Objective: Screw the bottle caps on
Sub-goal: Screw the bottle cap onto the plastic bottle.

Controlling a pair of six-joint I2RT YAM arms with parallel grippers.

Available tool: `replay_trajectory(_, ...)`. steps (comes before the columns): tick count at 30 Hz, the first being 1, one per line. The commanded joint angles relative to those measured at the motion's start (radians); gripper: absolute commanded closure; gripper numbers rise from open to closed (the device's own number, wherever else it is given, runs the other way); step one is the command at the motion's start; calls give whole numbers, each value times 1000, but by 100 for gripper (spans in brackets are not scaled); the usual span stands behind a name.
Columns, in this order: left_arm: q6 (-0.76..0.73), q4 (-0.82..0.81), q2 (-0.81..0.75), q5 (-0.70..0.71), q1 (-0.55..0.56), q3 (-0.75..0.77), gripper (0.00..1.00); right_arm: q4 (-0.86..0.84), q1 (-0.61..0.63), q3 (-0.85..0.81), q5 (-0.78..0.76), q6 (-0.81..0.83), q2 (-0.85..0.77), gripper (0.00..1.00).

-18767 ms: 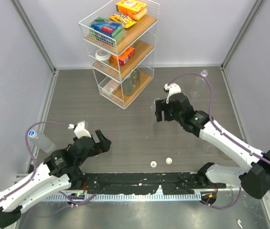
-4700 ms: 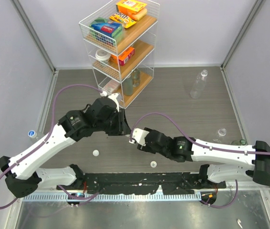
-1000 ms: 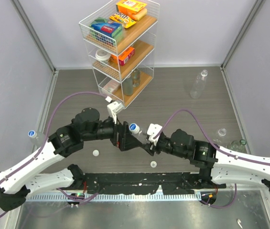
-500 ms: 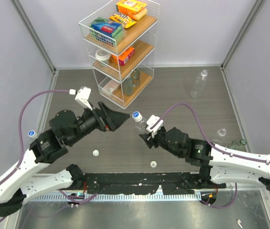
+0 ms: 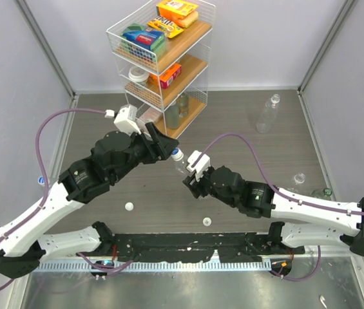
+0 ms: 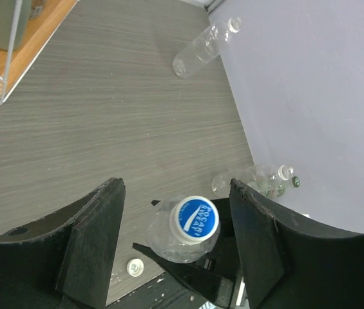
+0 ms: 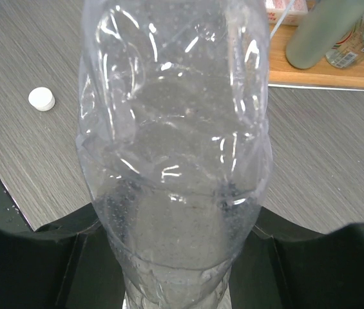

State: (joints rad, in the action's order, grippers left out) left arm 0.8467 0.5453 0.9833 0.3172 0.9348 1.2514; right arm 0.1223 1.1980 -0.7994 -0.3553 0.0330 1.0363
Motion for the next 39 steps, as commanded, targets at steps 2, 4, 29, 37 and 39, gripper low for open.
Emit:
replay_trajectory(2, 49, 27, -23, 63, -1, 16, 32, 6, -15, -58, 16, 16, 21, 99)
replay_trajectory(4, 72, 53, -14, 48, -1, 28, 32, 8, -23, -60, 15, 22, 25, 99)
replay_trajectory(29, 130, 154, 95, -53, -1, 105, 50, 25, -55, -67, 61, 71, 45, 99)
replay_trajectory(37, 140, 147, 95, -92, -1, 91, 70, 19, -55, -75, 75, 67, 47, 99)
replay_trajectory(39, 141, 127, 94, -116, -1, 82, 76, 11, -57, -78, 76, 55, 45, 99)
